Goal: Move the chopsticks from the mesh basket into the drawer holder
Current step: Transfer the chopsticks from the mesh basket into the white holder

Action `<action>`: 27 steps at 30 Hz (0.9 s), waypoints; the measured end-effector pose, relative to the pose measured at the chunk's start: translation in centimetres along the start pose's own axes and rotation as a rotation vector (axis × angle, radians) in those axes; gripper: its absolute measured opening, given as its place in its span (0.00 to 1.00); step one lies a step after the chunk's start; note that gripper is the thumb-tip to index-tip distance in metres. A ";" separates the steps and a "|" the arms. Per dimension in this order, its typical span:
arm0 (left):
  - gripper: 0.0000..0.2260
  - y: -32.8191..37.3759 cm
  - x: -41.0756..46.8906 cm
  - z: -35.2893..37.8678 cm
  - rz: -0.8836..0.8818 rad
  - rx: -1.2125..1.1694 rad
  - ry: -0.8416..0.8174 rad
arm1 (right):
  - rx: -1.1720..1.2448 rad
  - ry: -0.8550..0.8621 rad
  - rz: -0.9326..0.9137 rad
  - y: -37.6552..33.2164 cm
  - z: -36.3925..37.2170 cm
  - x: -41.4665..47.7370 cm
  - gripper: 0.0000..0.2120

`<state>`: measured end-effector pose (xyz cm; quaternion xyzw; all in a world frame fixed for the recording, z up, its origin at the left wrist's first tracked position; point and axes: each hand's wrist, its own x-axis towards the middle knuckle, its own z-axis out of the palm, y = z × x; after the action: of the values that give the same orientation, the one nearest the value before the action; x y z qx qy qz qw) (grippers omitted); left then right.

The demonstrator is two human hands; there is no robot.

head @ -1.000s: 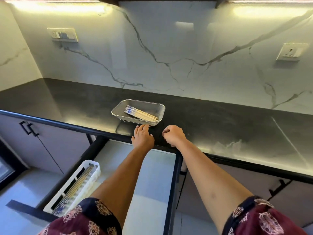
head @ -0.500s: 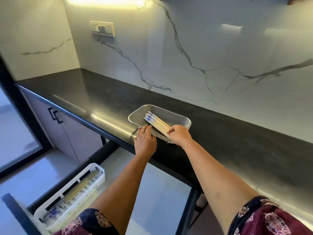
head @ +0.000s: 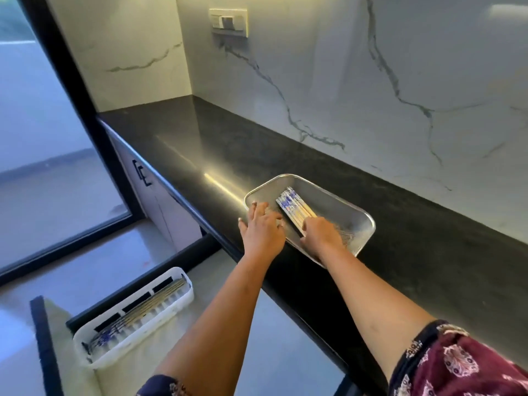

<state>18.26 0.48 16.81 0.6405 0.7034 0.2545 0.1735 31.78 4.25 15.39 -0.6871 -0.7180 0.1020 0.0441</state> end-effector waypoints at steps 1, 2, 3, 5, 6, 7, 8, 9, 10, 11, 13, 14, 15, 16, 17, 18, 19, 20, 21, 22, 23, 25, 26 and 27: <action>0.14 0.2 0.2 0.1 -0.027 0.003 -0.008 | -0.018 0.013 -0.032 0.0 0.4 0.3 0.10; 0.13 0.4 0.5 0.3 -0.043 0.002 -0.017 | -0.025 0.033 -0.055 0.0 0.6 0.6 0.09; 0.13 0.7 0.8 0.5 -0.056 -0.002 -0.021 | -0.029 0.052 -0.074 0.0 0.7 0.8 0.09; 0.13 1.4 1.2 0.7 -0.072 -0.007 -0.020 | -0.022 0.101 -0.099 -0.1 0.7 1.2 0.10; 0.13 1.7 1.4 0.8 -0.080 -0.012 -0.014 | -0.010 0.122 -0.102 -0.1 0.7 1.2 0.10; 0.14 1.8 1.4 1.0 -0.089 -0.016 -0.012 | 0.006 0.132 -0.097 -0.1 0.8 1.1 0.11; 0.15 1.9 1.3 1.3 -0.103 -0.018 -0.014 | 0.018 0.133 -0.092 0.0 1.1 1.0 0.11; 0.15 2.0 1.1 1.5 -0.116 -0.016 -0.019 | 0.022 0.125 -0.089 0.0 1.2 0.8 0.13; 0.16 2.1 1.0 1.5 -0.128 -0.008 -0.025 | 0.020 0.111 -0.088 -0.1 1.3 0.8 0.14; 0.16 2.1 0.9 1.6 -0.139 0.001 -0.028 | 0.012 0.099 -0.086 -0.2 1.3 0.8 0.16; 0.15 2.1 0.8 1.7 -0.164 0.012 -0.025 | -0.001 0.077 -0.068 -0.5 1.2 0.9 0.18; 0.15 2.1 0.6 1.7 -0.177 0.008 -0.022 | -0.006 0.062 -0.054 -0.5 1.1 0.9 0.17; 0.15 2.2 0.5 1.7 -0.187 0.002 -0.020 | -0.012 0.043 -0.045 -0.5 1.0 0.9 0.17; 0.15 2.3 0.3 1.7 -0.193 -0.001 -0.019 | -0.028 0.025 -0.043 -0.4 1.1 0.9 0.16; 0.15 2.4 0.2 1.8 -0.194 -0.003 -0.020 | -0.057 0.006 -0.047 -0.2 1.1 0.9 0.15; 0.15 2.5 0.1 1.8 -0.193 -0.002 -0.020 | -0.090 -0.013 -0.060 -0.1 1.1 0.9 0.14; 0.15 2.6 0.1 1.9 -0.190 -0.001 -0.022 | -0.111 -0.032 -0.074 0.0 1.1 0.8 0.14; 0.16 2.8 0.1 1.9 -0.186 -0.001 -0.024 | -0.113 -0.046 -0.083 0.0 1.2 0.8 0.14; 0.16 2.9 0.1 2.0 -0.183 -0.003 -0.026 | -0.097 -0.061 -0.083 -0.1 1.2 0.7 0.15; 0.17 2.9 0.0 2.1 -0.180 -0.006 -0.025 | -0.068 -0.081 -0.075 -0.2 1.2 0.7 0.15; 0.17 3.0 0.0 2.1 -0.180 -0.014 -0.019 | -0.022 -0.098 -0.056 -0.3 1.1 0.7 0.14; 0.18 3.0 -0.2 2.1 -0.186 -0.048 0.020 | 0.099 -0.117 -0.005 -0.6 0.6 0.9 0.13; 0.18 3.0 -0.2 2.2 -0.191 -0.077 0.049 | 0.158 -0.123 0.021 -0.7 0.2 1.2 0.13; 0.18 3.0 -0.2 2.2 -0.198 -0.117 0.079 | 0.227 -0.120 0.055 -0.7 -0.2 1.4 0.14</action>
<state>21.93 0.74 16.75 0.5463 0.7534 0.3019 0.2070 31.05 5.59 15.61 -0.6900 -0.6839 0.2246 0.0760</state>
